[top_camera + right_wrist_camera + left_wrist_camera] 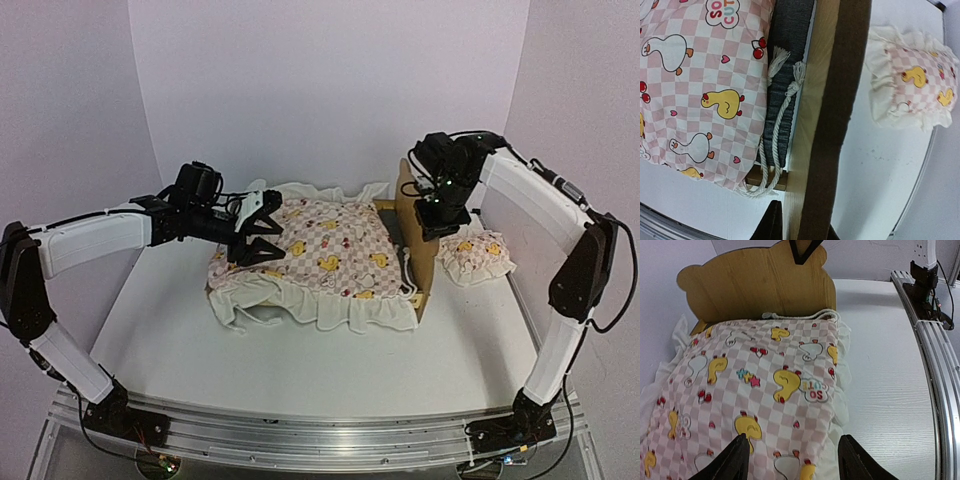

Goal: Set up the pet bed

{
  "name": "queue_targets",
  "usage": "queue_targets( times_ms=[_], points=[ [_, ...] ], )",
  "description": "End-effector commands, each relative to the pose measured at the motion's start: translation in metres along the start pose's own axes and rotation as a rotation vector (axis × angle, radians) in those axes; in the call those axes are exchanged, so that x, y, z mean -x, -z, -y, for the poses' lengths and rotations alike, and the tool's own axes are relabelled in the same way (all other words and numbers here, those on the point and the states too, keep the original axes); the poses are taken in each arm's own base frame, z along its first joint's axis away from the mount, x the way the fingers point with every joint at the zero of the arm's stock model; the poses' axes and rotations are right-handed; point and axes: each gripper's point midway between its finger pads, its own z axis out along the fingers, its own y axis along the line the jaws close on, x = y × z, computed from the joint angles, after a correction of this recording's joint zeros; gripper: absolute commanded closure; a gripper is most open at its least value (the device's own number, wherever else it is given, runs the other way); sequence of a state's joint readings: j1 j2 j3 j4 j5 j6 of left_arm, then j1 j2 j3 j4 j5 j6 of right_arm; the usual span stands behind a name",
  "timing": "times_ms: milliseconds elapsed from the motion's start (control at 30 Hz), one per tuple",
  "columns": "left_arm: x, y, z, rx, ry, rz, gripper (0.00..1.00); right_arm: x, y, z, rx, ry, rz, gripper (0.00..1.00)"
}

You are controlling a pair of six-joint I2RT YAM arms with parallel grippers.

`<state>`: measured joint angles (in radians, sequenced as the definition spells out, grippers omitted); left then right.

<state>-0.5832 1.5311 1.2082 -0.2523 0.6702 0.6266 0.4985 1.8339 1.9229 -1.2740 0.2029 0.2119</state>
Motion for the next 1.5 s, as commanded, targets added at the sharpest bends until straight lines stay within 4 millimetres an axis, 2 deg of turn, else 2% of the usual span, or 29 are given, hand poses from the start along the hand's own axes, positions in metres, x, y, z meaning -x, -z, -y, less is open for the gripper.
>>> queue_targets(
  times_ms=[0,100,200,333,500,567,667,833,933,1133,1300,1367,1467],
  points=[
    [0.007,-0.002,0.012,-0.056,-0.038,0.035,0.38,0.003,0.012,-0.105,0.269,0.216,0.051,0.8],
    [0.005,-0.02,0.027,-0.104,-0.052,0.026,0.37,0.013,0.013,-0.119,0.292,0.099,0.072,0.62],
    [0.011,-0.045,0.044,-0.157,-0.08,0.026,0.36,0.02,0.025,-0.126,0.313,0.051,0.103,0.51],
    [0.027,-0.075,0.06,-0.231,-0.101,0.055,0.34,0.015,0.052,-0.113,0.307,0.071,0.163,0.4],
    [0.019,-0.112,0.078,-0.311,-0.09,0.022,0.34,-0.017,0.084,-0.082,0.28,0.11,0.221,0.34],
    [0.011,-0.125,0.088,-0.339,-0.079,-0.01,0.37,-0.036,0.082,-0.065,0.235,0.119,0.218,0.34],
    [-0.001,-0.14,0.097,-0.356,-0.094,-0.046,0.43,-0.062,0.063,-0.046,0.166,0.123,0.175,0.35],
    [-0.025,-0.159,0.092,-0.314,-0.156,-0.132,0.5,-0.084,0.045,-0.046,0.196,0.125,0.143,0.37],
    [-0.035,-0.161,0.087,-0.297,-0.15,-0.189,0.61,-0.092,0.04,-0.049,0.222,0.122,0.135,0.38],
    [-0.025,-0.157,0.078,-0.253,-0.153,-0.188,0.94,-0.098,0.038,-0.049,0.247,0.117,0.156,0.38],
    [-0.031,-0.156,0.072,-0.224,-0.165,-0.218,1.0,-0.096,0.04,-0.054,0.273,0.131,0.165,0.38],
    [-0.022,-0.149,0.066,-0.214,-0.145,-0.207,1.0,-0.097,0.045,-0.064,0.328,0.157,0.164,0.41],
    [-0.001,-0.124,0.05,-0.225,-0.111,-0.164,1.0,-0.101,0.061,-0.092,0.494,0.237,0.189,0.46]
  ],
)
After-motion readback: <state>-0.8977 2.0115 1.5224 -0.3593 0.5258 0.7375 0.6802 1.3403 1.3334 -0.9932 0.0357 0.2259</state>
